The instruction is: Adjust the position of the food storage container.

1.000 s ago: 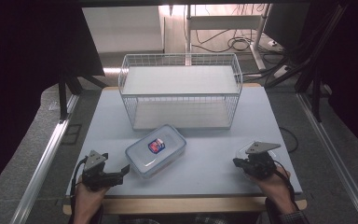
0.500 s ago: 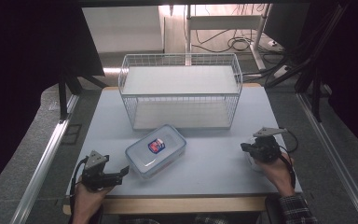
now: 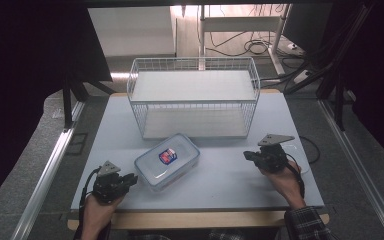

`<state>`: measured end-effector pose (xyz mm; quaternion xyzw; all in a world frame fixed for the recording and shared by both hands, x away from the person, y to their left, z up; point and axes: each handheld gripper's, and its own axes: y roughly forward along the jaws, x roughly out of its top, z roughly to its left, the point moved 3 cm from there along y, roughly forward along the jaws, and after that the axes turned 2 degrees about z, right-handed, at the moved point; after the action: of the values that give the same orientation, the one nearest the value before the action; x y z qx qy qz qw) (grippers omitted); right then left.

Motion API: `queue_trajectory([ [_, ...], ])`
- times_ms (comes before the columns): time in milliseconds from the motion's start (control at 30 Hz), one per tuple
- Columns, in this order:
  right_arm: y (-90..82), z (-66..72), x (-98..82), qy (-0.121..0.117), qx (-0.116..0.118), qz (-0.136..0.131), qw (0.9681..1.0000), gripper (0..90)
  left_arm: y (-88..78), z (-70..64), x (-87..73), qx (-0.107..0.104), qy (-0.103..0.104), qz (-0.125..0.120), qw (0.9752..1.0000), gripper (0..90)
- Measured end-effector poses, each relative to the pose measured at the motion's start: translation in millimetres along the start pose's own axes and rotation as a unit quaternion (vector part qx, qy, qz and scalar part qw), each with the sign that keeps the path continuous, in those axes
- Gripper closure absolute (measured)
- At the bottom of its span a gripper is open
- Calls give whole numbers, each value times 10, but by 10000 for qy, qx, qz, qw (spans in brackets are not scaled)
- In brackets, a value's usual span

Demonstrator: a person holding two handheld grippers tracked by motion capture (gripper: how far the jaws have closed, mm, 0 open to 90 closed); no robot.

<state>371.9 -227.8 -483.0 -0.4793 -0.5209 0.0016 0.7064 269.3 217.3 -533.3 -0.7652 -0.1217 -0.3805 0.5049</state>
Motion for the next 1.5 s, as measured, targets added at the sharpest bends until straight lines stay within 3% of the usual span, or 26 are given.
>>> queue_trajectory([
  [167,68,56,57,-80,103,18,9999,894,71,-23,26,76,185,134,9997,880],
  [333,154,116,72,-198,169,122,9996,893,132,8,75,207,189,182,9994,890],
  [533,254,111,130,-109,178,100,9997,894,236,58,174,173,129,161,9996,892],
  [700,374,125,206,-67,189,68,9998,894,339,73,265,213,202,165,9994,892],
  [867,548,142,301,-77,251,88,9996,894,470,126,347,263,228,266,9990,893],
  [1067,815,189,420,-60,389,160,9991,893,596,149,477,226,277,224,9991,897],
  [1233,968,178,484,-24,331,203,9992,893,744,136,605,194,355,196,9990,898],
  [1333,979,175,490,-74,237,209,9995,892,784,141,640,209,370,215,9989,898],
  [1500,915,124,439,117,372,241,9989,894,859,144,700,55,331,182,9993,900],
])
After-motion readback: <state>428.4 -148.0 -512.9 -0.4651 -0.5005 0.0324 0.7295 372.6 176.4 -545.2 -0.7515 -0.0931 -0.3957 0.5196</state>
